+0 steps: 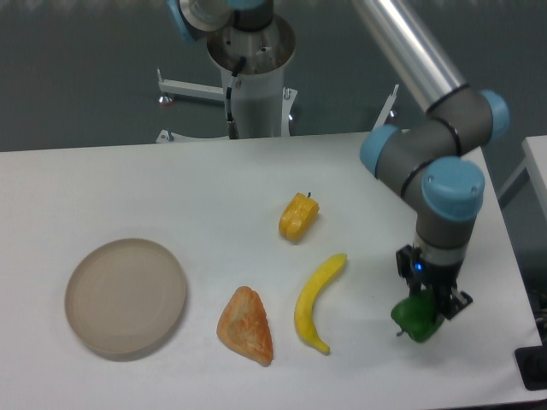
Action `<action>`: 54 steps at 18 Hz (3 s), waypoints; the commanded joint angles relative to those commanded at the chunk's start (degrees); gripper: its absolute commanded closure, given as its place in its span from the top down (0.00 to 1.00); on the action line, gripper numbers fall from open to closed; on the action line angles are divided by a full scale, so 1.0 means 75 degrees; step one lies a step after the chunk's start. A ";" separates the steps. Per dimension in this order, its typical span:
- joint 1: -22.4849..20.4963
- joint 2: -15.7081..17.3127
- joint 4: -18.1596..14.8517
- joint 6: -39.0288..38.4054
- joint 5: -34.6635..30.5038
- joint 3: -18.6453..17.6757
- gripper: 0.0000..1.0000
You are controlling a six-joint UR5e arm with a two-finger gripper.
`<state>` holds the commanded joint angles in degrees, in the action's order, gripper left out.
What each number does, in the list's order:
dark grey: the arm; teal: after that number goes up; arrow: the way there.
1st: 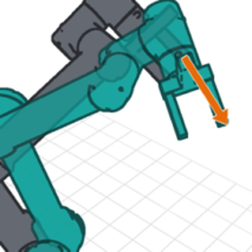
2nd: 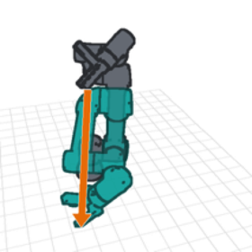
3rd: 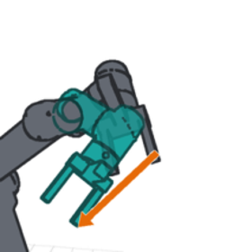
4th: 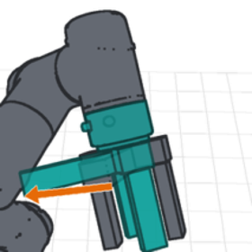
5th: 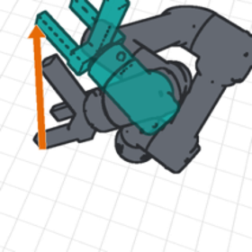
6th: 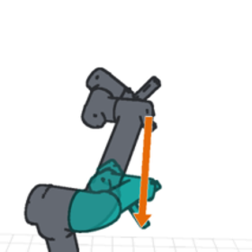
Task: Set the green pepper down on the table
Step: 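Carry the held green pepper up and toward the yellow pepper, then lower the green pepper onto the table beside the yellow pepper, then open the gripper and lift it away from the green pepper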
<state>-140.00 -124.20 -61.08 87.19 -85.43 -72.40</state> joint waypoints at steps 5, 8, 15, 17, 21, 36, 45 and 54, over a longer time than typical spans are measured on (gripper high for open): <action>-0.0410 0.0575 -0.0024 0.0516 0.0036 -0.1008 0.44; -0.0447 0.0810 -0.0035 0.0504 0.0001 -0.1547 0.44; -0.0669 0.1080 -0.1123 -0.0386 0.0269 -0.2241 0.44; -0.0669 0.1115 -0.1301 -0.0597 0.0305 -0.2241 0.44; -0.0821 0.1115 -0.1324 -0.0633 0.0796 -0.2335 0.44; -0.0798 0.1045 -0.1219 -0.0633 0.0973 -0.2183 1.00; -0.0400 0.0788 0.0174 -0.0609 0.0903 -0.1363 1.00; 0.0338 0.0002 0.0211 -0.0819 -0.0596 0.0090 1.00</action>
<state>-137.47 -124.18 -59.50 81.04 -89.90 -71.73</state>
